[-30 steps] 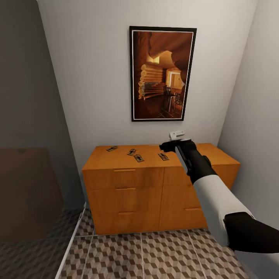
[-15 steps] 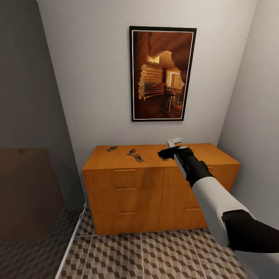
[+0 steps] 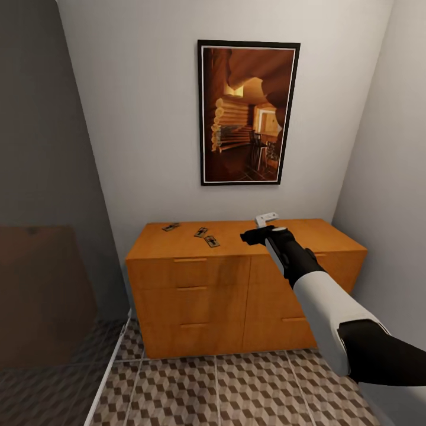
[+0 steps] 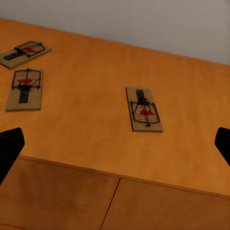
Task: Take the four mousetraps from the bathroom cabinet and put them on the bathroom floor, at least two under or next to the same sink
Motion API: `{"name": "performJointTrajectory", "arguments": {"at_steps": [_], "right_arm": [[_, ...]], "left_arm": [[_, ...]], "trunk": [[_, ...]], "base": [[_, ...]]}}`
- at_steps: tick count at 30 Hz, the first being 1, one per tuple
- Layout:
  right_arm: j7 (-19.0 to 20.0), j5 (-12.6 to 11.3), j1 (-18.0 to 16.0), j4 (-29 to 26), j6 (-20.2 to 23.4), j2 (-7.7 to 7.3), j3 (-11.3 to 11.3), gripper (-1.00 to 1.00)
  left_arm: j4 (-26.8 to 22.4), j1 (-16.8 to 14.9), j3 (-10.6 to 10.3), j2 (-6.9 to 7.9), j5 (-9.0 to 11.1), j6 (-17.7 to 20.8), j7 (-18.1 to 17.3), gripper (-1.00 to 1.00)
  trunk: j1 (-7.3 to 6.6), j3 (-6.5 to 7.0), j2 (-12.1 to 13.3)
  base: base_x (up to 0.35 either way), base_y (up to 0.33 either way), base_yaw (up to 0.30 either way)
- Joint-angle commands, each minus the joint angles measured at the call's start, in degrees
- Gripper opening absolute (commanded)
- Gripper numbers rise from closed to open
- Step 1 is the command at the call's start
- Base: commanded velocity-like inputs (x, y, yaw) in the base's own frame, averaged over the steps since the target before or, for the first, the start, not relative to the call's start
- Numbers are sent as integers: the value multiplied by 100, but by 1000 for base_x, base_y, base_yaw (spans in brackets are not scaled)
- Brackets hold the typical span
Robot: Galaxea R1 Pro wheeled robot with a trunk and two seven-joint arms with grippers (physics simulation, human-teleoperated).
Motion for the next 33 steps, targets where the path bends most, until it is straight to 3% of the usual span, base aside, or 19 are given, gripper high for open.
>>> {"name": "performJointTrajectory", "arguments": {"at_steps": [1, 8, 11, 16, 33], "right_arm": [[37, 53, -3, 3, 14, -1, -3, 100], [230, -51, -3, 43, -40, -150, -2, 100], [681, -213, -3, 54, -48, -318, -2, 100], [1049, -352, -3, 58, -49, -486, 0, 100], [1215, -409, -3, 184, -329, -567, 0, 100]], "left_arm": [[3, -3, -47, 2, 1, -17, 37, 100], [3, -4, -46, 2, 1, -13, 37, 100], [3, -4, -46, 2, 1, -12, 37, 100], [3, -4, -47, 2, 1, -12, 37, 100], [3, -2, -53, 2, 1, -12, 37, 100]], "trunk": [[0, -6, -3], [0, -6, -3], [0, -6, -3], [0, -6, -3], [0, -6, -3]], "base": [[0, 0, 0], [0, 0, 0], [0, 0, 0], [0, 0, 0], [24, 0, 0]]}}
